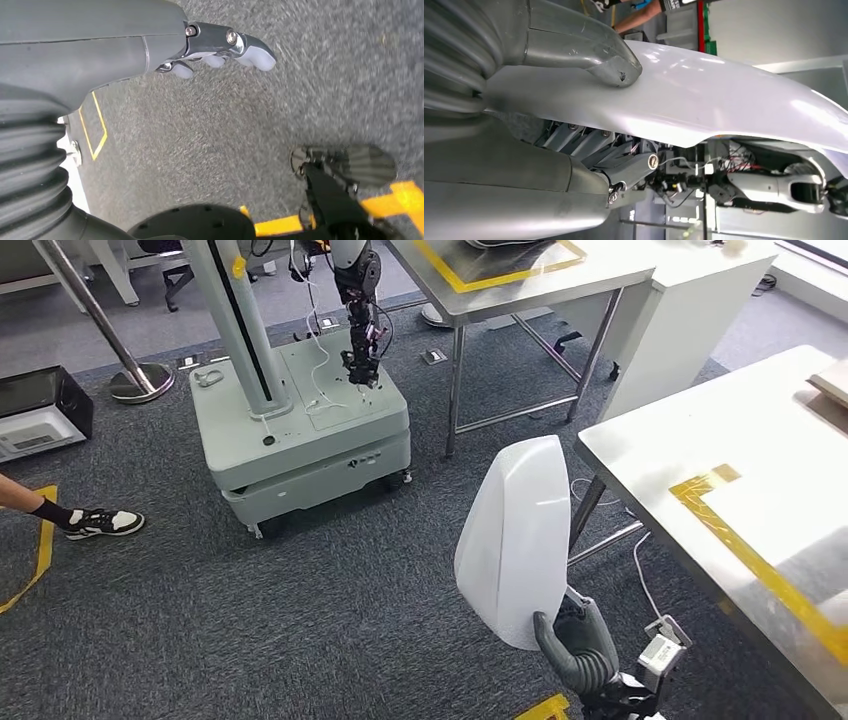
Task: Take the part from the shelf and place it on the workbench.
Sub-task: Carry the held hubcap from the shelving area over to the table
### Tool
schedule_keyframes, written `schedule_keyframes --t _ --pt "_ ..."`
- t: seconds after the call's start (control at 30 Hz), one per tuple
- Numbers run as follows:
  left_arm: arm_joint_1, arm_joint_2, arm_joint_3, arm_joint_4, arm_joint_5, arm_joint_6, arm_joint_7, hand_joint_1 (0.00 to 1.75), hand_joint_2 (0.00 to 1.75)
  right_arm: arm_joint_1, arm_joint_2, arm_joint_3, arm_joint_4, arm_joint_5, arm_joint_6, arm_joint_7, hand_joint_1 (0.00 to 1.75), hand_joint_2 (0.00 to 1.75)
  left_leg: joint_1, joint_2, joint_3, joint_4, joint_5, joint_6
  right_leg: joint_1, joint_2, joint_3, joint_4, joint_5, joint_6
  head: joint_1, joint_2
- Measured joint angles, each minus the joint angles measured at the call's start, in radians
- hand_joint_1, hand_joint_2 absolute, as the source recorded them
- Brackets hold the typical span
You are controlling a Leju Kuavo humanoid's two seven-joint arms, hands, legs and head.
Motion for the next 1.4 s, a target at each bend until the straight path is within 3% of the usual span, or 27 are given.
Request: schedule_keyframes --t 0.03,0.1,0.17,0.23,0.27,0.3,0.37,0.43,0.53,0.63,0.77,0.8,0.87,0.93,0.97,1.03,1.07,1.13,1.2,1.23,1.27,1.3,1.33,1.4 --pt "-0.001 0.0 0.0 -0.001 -0.001 -0.002 -0.002 0.0 1.75 0.0 -0.002 0.0 0.002 -0.002 -0.001 0.0 1.75 1.75 0.001 -0.007 -0.001 0.004 -0.004 -0.006 -0.003 0.008 0.001 -0.005 0.004 -0.005 0.0 0.0" --pt "-0.002 0.001 0.0 -0.002 -0.002 -0.003 -0.005 0.0 1.75 -0.004 -0.004 0.0 0.004 -0.004 -0.001 0.0 1.75 1.75 0.003 -0.048 -0.025 0.056 -0.039 -0.017 -0.011 0.023 0.004 -0.016 0.014 -0.015 -0.002 0.0" --pt "-0.001 0.0 0.0 -0.002 0.0 -0.001 -0.01 0.0 1.75 -0.013 -0.004 0.002 0.007 -0.006 -0.001 0.002 1.75 1.75 0.008 -0.088 -0.082 0.179 -0.101 -0.024 -0.014 0.04 0.002 -0.017 0.017 -0.02 -0.003 0.0" --pt "0.002 0.0 0.0 -0.002 0.004 0.001 -0.017 0.0 1.75 -0.021 -0.004 0.003 0.013 -0.007 -0.001 0.005 1.75 1.75 0.011 -0.094 -0.128 0.273 -0.128 -0.028 -0.016 0.06 -0.001 -0.013 0.017 -0.02 -0.003 0.0" --pt "0.003 0.0 0.0 -0.002 0.005 0.002 -0.019 0.0 1.75 -0.025 -0.004 0.003 0.015 -0.007 0.0 0.007 1.75 1.75 0.012 -0.095 -0.128 0.27 -0.114 -0.03 -0.017 0.071 -0.002 -0.01 0.017 -0.019 -0.003 0.0" --pt "0.003 0.0 0.0 -0.002 0.005 0.002 -0.02 0.0 1.75 -0.029 -0.004 0.003 0.016 -0.008 0.0 0.01 1.75 1.75 0.014 -0.097 -0.109 0.23 -0.084 -0.031 -0.019 0.082 -0.002 -0.007 0.016 -0.018 -0.003 0.0" --pt "0.002 0.0 0.0 -0.002 0.005 0.003 -0.016 0.0 1.75 -0.039 -0.003 0.003 0.017 -0.01 -0.001 0.018 1.75 1.75 0.02 -0.125 -0.045 0.094 -0.022 -0.035 -0.022 0.101 -0.004 0.002 0.012 -0.009 -0.003 0.0" --pt "0.0 -0.002 0.0 -0.001 0.004 0.003 -0.01 0.0 1.75 -0.048 -0.002 0.003 0.017 -0.013 -0.003 0.028 1.75 1.75 0.021 -0.151 -0.007 0.015 0.0 -0.031 -0.022 0.118 -0.01 0.009 0.011 0.004 -0.003 0.0" --pt "-0.004 -0.003 0.0 -0.001 -0.005 0.002 -0.001 0.0 1.75 -0.052 0.003 0.003 0.017 -0.012 -0.004 0.035 1.75 1.75 0.015 -0.141 -0.005 0.011 0.002 -0.016 -0.023 0.135 -0.017 0.004 0.019 0.023 -0.003 0.0" --pt "-0.005 -0.003 0.0 -0.001 -0.009 0.001 0.004 0.0 1.75 -0.052 0.004 0.003 0.017 -0.011 -0.004 0.038 1.75 1.75 0.014 -0.136 -0.005 0.01 0.004 -0.011 -0.025 0.14 -0.018 0.002 0.022 0.028 -0.004 0.0" --pt "-0.012 0.005 -0.002 -0.003 -0.056 -0.011 0.043 0.0 1.75 -0.002 0.016 -0.021 -0.021 -0.004 -0.011 0.04 1.75 1.75 0.014 -0.065 -0.008 0.001 0.008 0.016 -0.022 0.047 -0.158 0.302 -0.117 0.041 0.001 0.0" --pt "-0.015 0.005 -0.002 -0.004 -0.056 -0.014 0.043 0.0 1.75 0.005 0.016 -0.026 -0.022 -0.004 -0.011 0.038 1.75 1.75 0.013 -0.055 -0.008 0.001 0.007 0.015 -0.022 0.044 -0.144 0.276 -0.097 0.039 0.001 0.0" --pt "-0.023 0.006 -0.002 -0.004 -0.056 -0.018 0.043 0.0 1.75 0.01 0.016 -0.034 -0.022 -0.003 -0.01 0.033 1.75 1.75 0.013 -0.035 -0.004 0.002 0.004 0.011 -0.018 0.017 -0.069 0.134 -0.033 0.031 0.001 0.0" --pt "-0.028 0.007 -0.002 -0.005 -0.056 -0.021 0.045 0.0 1.75 0.01 0.017 -0.038 -0.024 0.001 -0.014 0.027 1.75 1.75 0.009 -0.019 0.001 0.002 0.0 0.002 -0.011 -0.011 -0.012 0.023 0.001 0.02 0.0 0.0" --pt "-0.03 0.008 -0.002 -0.006 -0.055 -0.022 0.046 0.0 1.75 0.01 0.018 -0.039 -0.025 0.003 -0.018 0.024 1.75 1.75 0.008 -0.012 0.003 0.001 -0.002 -0.003 -0.007 -0.015 -0.004 0.005 0.003 0.015 0.0 0.0" --pt "-0.033 0.01 -0.002 -0.007 -0.052 -0.024 0.048 0.0 1.75 0.014 0.02 -0.041 -0.026 0.007 -0.027 0.023 1.75 1.75 0.008 0.0 0.008 -0.002 -0.003 -0.015 -0.007 0.004 -0.006 0.002 0.007 0.005 0.0 0.0" --pt "-0.033 0.011 -0.002 -0.008 -0.049 -0.025 0.046 0.0 1.75 0.016 0.021 -0.041 -0.027 0.007 -0.029 0.023 1.75 1.75 0.009 -0.009 0.008 0.002 -0.008 -0.021 -0.009 0.012 -0.006 -0.002 0.01 -0.001 0.0 0.0" --pt "-0.029 0.014 -0.002 -0.008 -0.043 -0.028 0.043 0.0 1.75 0.017 0.024 -0.042 -0.028 0.008 -0.031 0.022 1.75 1.75 0.011 -0.052 -0.017 0.058 -0.045 -0.032 -0.017 0.027 -0.002 -0.01 0.017 -0.012 -0.002 0.0" --pt "-0.022 0.015 -0.002 -0.008 -0.035 -0.029 0.042 0.0 1.75 0.017 0.028 -0.042 -0.028 0.008 -0.03 0.024 1.75 1.75 0.013 -0.088 -0.077 0.186 -0.106 -0.04 -0.019 0.043 -0.003 -0.01 0.018 -0.017 -0.003 0.0" --pt "-0.018 0.017 -0.002 -0.007 -0.032 -0.029 0.043 0.0 1.75 0.018 0.03 -0.042 -0.027 0.008 -0.031 0.025 1.75 1.75 0.013 -0.093 -0.108 0.247 -0.126 -0.042 -0.019 0.054 -0.004 -0.009 0.018 -0.017 -0.003 0.0" --pt "-0.013 0.018 -0.002 -0.007 -0.029 -0.029 0.044 0.0 1.75 0.018 0.031 -0.042 -0.027 0.007 -0.031 0.027 1.75 1.75 0.014 -0.094 -0.127 0.279 -0.128 -0.042 -0.019 0.065 -0.004 -0.008 0.018 -0.017 -0.003 0.0" --pt "-0.01 0.02 -0.001 -0.007 -0.027 -0.029 0.045 0.0 1.75 0.018 0.031 -0.042 -0.027 0.007 -0.031 0.029 1.75 1.75 0.014 -0.095 -0.127 0.272 -0.109 -0.042 -0.019 0.076 -0.004 -0.006 0.017 -0.017 -0.003 0.0" --pt "-0.008 0.021 -0.001 -0.007 -0.026 -0.029 0.046 0.0 1.75 0.017 0.032 -0.042 -0.026 0.007 -0.031 0.03 1.75 1.75 0.015 -0.099 -0.108 0.223 -0.073 -0.041 -0.019 0.088 -0.003 -0.004 0.017 -0.016 -0.003 0.0" --pt "-0.007 0.024 -0.001 -0.007 -0.025 -0.029 0.049 0.0 1.75 0.017 0.034 -0.042 -0.026 0.006 -0.029 0.03 1.75 1.75 0.018 -0.132 -0.047 0.079 -0.007 -0.037 -0.02 0.107 -0.004 0.001 0.014 -0.01 -0.003 0.0"
